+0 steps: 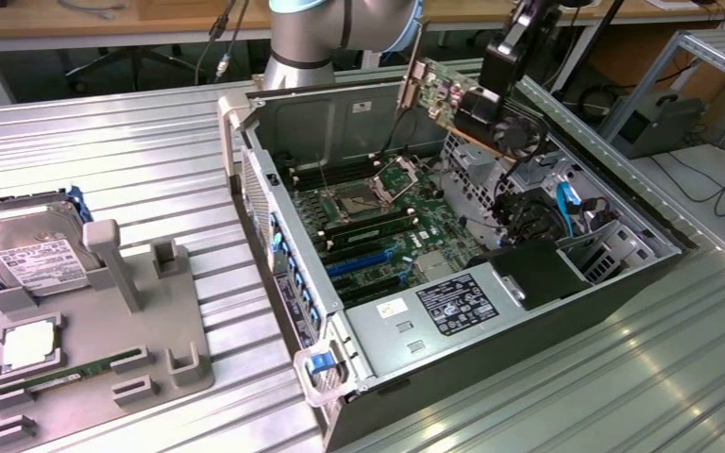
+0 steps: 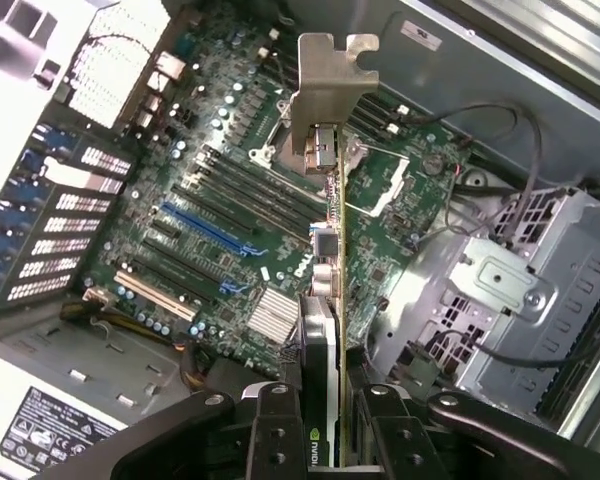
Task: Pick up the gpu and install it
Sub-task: 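Insert the gpu into the slot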
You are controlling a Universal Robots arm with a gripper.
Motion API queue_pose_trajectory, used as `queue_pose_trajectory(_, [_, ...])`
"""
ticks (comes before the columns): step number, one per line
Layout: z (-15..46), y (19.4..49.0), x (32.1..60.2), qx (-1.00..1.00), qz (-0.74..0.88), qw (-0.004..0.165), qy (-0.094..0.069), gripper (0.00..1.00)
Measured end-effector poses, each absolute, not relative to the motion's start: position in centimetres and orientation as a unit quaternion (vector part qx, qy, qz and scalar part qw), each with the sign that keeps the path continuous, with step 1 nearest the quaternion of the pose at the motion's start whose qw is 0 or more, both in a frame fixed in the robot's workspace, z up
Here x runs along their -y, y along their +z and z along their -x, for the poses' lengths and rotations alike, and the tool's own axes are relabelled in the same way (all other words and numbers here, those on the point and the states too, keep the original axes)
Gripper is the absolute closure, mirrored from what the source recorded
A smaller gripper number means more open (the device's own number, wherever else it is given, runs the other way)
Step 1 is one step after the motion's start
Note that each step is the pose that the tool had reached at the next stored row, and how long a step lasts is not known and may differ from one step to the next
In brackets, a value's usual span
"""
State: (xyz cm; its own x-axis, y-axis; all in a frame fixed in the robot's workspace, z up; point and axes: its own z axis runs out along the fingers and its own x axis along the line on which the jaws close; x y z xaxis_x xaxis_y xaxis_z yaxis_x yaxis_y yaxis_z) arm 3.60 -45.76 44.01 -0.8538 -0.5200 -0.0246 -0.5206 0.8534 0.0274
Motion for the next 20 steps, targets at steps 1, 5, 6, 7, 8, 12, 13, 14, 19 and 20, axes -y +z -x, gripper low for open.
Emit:
queue_pose_trajectory(1, [-3.60,44.01,45.76,-0.960,0.279,0.008,0.017,0.73])
queue_pose_trajectory(5, [-3.60,44.01,45.73,-0.947,0.322,0.007,0.017,0.73])
queue_pose_trajectory(6, [-3.60,44.01,45.71,-0.942,0.335,0.007,0.017,0.73])
queue_pose_trajectory(7, [-3.60,44.01,45.71,-0.939,0.343,0.007,0.017,0.73])
queue_pose_trajectory(8, [-3.60,44.01,45.70,-0.936,0.351,0.007,0.017,0.73])
queue_pose_trajectory(12, [-3.60,44.01,45.67,-0.923,0.384,0.006,0.017,0.73])
queue_pose_trajectory(13, [-3.60,44.01,45.67,-0.920,0.391,0.006,0.017,0.73])
queue_pose_trajectory(14, [-3.60,44.01,45.66,-0.917,0.399,0.006,0.017,0.73])
queue_pose_trajectory(19, [-3.60,44.01,45.62,-0.894,0.449,0.005,0.017,0.73])
queue_pose_trajectory(20, [-3.60,44.01,45.62,-0.890,0.456,0.004,0.017,0.73])
